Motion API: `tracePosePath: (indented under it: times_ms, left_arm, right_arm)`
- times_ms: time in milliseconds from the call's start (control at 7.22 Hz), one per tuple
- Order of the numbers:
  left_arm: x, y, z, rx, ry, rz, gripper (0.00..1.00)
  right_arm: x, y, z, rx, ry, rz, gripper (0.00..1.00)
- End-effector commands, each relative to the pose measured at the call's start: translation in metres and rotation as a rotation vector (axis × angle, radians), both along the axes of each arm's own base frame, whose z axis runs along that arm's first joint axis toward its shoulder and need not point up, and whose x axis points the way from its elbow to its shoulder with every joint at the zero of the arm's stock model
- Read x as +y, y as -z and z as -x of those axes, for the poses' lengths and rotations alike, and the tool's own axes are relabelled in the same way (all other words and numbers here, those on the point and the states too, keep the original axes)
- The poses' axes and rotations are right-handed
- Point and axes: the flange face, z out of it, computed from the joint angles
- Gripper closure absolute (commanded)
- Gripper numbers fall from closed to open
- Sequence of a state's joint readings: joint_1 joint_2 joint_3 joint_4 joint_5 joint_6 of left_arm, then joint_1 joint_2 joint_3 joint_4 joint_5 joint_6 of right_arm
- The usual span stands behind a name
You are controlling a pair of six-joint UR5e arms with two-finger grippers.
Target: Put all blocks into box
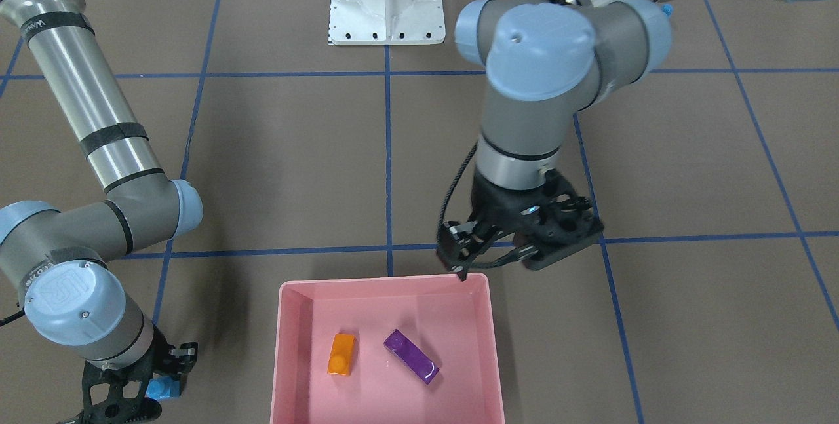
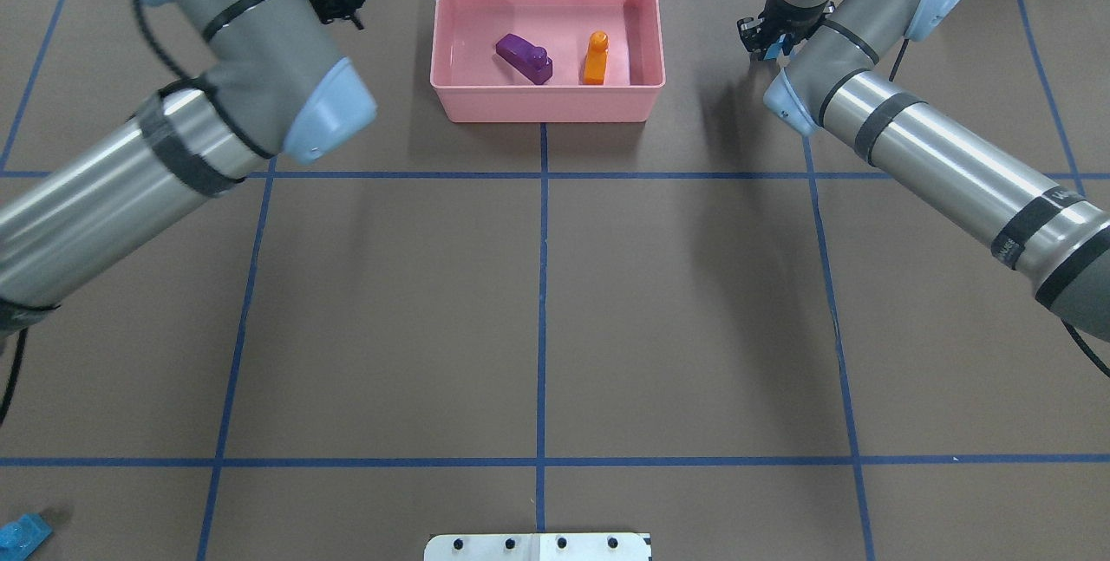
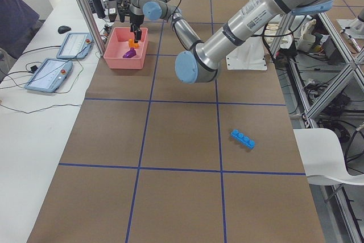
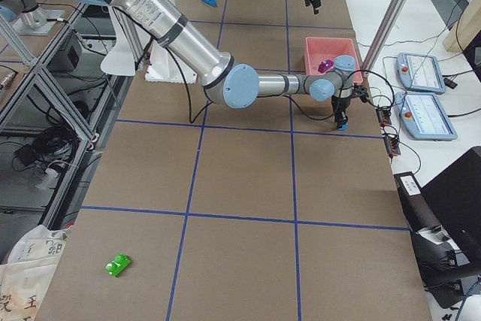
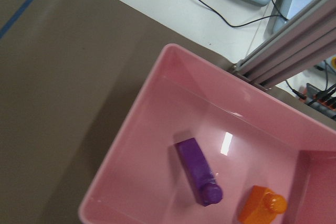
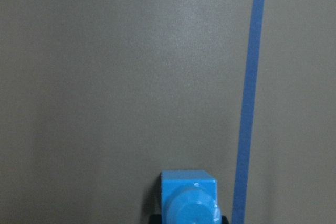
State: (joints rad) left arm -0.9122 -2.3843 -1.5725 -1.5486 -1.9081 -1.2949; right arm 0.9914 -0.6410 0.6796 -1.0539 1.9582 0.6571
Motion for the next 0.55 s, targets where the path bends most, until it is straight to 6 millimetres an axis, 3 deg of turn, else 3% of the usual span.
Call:
tracePosePath:
  times_ms: [0,277,415]
  left_arm:
    - [0.034,-0.062,0.048,-0.057,-0.048,-0.034,0.0]
    - [0.066,-0.118,0.082,-0.129,-0.133,-0.086,0.0]
    - [0.084,-0.145,0.109,-0.168,-0.177,-0.113,0.0]
  right_arm:
    - [-0.017,0.027,-0.02,-0.031,-0.046,-0.004,1.0]
    - [-0.029,0.075,-0.061,-0.151,-0.031,-0.004,1.0]
    - [-0.024,0.114,-0.079,-0.201,-0.012,0.038,1.0]
